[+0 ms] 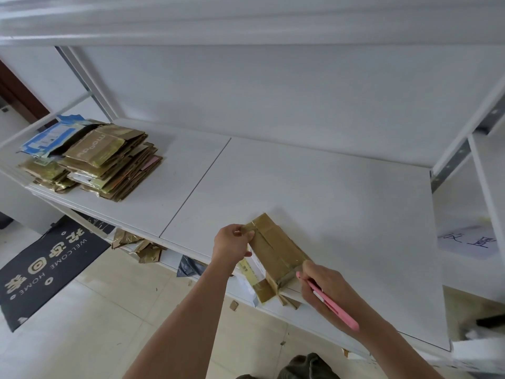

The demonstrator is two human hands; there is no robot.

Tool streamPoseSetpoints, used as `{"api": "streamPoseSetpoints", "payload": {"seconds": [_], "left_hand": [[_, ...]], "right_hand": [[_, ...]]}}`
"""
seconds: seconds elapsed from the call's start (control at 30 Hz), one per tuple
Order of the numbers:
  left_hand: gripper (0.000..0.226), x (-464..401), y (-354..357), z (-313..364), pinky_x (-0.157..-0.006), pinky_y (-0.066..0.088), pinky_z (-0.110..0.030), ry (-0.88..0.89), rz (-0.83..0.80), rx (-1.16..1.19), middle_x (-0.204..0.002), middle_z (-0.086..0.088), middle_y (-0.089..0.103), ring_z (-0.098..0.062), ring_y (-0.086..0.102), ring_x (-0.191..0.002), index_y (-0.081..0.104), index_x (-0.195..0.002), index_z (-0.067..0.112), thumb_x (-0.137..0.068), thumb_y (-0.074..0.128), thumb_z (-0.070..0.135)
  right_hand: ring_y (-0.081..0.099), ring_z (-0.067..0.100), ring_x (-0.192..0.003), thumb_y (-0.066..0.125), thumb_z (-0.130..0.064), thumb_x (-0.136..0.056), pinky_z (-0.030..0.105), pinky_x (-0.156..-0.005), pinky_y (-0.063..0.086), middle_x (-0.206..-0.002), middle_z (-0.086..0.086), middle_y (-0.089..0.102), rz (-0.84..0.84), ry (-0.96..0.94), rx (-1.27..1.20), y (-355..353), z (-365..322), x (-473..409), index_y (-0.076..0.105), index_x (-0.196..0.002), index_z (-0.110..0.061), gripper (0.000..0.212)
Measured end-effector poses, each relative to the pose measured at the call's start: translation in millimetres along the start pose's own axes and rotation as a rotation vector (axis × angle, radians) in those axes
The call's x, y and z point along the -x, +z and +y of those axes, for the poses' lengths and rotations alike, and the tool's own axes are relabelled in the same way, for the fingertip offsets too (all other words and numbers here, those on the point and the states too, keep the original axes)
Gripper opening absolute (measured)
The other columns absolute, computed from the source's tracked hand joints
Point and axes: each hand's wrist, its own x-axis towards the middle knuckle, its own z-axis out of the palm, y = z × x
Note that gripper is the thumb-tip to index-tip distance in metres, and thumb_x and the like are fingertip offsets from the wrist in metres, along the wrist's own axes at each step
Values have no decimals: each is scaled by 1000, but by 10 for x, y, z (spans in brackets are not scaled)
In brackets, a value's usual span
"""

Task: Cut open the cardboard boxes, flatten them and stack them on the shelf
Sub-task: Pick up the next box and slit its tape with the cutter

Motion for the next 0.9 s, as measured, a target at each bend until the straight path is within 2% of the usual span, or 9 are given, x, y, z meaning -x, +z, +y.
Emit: {"api": "streamPoseSetpoints", "payload": {"seconds": [0.1,0.2,0.37,0.47,0.5,0.57,0.63,0.73,0.9], "left_hand": [[28,41,1,0,-72,61,-39,18,25,-69,-98,4,65,-15,71,-57,64,-117,15,-92,67,27],[22,134,-43,3,-70,62,-43,25,44,-164,-81,3,67,-16,71,-58,64,-103,15,-89,70,32],[27,257,-99,116,-66,54,-34,39,63,-559,-80,-2,67,-19,65,-71,57,-84,14,-86,64,40],[34,285,-60,157,-76,47,-33,187,56,-706,-112,-6,60,-22,60,-96,54,-117,11,-91,58,34],[48,269,-40,150,-91,46,-35,271,9,-704,-134,-6,53,-24,55,-118,45,-136,14,-93,57,31],[65,244,-20,151,-119,25,-44,444,-126,-698,-161,2,25,-25,23,-148,26,-154,26,-97,56,31],[69,200,-7,148,-123,0,-48,470,-207,-731,-165,7,8,-26,-3,-152,21,-155,34,-97,54,46],[80,108,-12,95,-117,-15,-43,486,-149,-866,-166,3,4,-25,-14,-151,18,-156,30,-92,49,64],[85,71,7,90,-119,-8,-33,509,-239,-865,-165,-6,-6,-21,-13,-151,9,-158,19,-93,42,62]], "right_hand": [[43,4,-49,47,-23,-99,16,-48,39,-63,-12,46,49,11,-54,-10,68,100,37,-77,-29,24],[47,10,-45,50,-32,-100,26,-40,43,-65,3,54,306,113,-222,-1,133,150,48,-81,-16,25],[70,28,-75,53,-18,-98,38,-70,62,-78,14,65,695,390,-564,166,153,27,50,-91,-7,14],[73,29,-82,51,-6,-99,39,-76,62,-81,17,68,818,454,-754,253,137,-70,49,-94,-5,6],[73,29,-83,51,-6,-99,39,-76,62,-81,18,68,833,456,-795,263,130,-117,49,-94,-4,6],[73,30,-86,52,-6,-99,41,-77,61,-85,21,68,837,461,-851,251,115,-249,48,-94,-4,7],[72,33,-90,53,-7,-100,43,-80,60,-87,23,68,822,477,-888,215,117,-421,47,-93,-6,9],[72,32,-94,52,-6,-100,42,-86,58,-86,21,70,766,499,-1003,148,132,-613,47,-93,-7,9],[70,16,-81,50,-7,-101,33,-87,59,-71,4,68,756,491,-914,158,223,-561,47,-90,-6,11]]}}
